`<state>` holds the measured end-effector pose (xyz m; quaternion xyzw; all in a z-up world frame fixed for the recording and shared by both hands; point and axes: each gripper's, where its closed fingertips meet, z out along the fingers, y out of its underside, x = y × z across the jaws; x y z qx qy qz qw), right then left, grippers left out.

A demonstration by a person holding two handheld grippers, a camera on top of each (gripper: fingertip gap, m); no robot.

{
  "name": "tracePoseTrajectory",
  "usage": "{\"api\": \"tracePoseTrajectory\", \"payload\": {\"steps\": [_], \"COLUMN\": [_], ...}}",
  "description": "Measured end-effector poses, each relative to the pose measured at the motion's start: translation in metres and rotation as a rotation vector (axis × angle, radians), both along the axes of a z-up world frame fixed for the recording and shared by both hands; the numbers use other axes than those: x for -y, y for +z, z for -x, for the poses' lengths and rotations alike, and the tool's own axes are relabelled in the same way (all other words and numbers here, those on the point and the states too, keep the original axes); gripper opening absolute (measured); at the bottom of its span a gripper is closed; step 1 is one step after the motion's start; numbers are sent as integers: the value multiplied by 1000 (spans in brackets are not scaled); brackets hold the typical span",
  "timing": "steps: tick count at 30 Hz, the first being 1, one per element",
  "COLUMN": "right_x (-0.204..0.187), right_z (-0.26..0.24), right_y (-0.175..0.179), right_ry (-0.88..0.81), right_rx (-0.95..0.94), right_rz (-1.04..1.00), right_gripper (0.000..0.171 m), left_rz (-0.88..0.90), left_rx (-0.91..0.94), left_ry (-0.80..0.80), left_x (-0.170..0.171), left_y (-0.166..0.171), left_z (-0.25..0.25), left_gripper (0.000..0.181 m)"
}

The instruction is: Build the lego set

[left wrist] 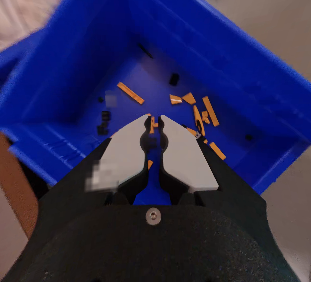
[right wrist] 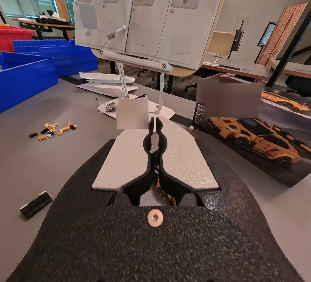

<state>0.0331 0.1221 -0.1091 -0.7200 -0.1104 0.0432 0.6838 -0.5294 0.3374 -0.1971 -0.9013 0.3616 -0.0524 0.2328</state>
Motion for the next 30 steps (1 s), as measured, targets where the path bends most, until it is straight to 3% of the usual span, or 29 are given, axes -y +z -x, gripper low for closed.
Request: {"api": "tracePoseTrajectory", "payload": {"steps": [4,8,17,24,30], "right_x": [-3,-5,-7,-8,-8], "right_z": [5,10,22,26,28], "right_y": [-10,-16,-24,-29,-33], "right_ry": [12,20,37,49,54], "right_rx": [2,15,71,98,100], "right_rz": [31,51,71,83,93], "right_gripper": [2,3,2,3,2], "left_rz": [184,247,230,193,189], "left_rx": [24,19,-122,-144,-137], "left_ry": [-133,-211,-260,-222,-229], "left_x": [34,51,63,55,56], "left_y": [-28,-46,-62,-65,-65], "left_z": [-23,-45,-63,-62,-64], "left_gripper": [14,16,8,20,9]}}
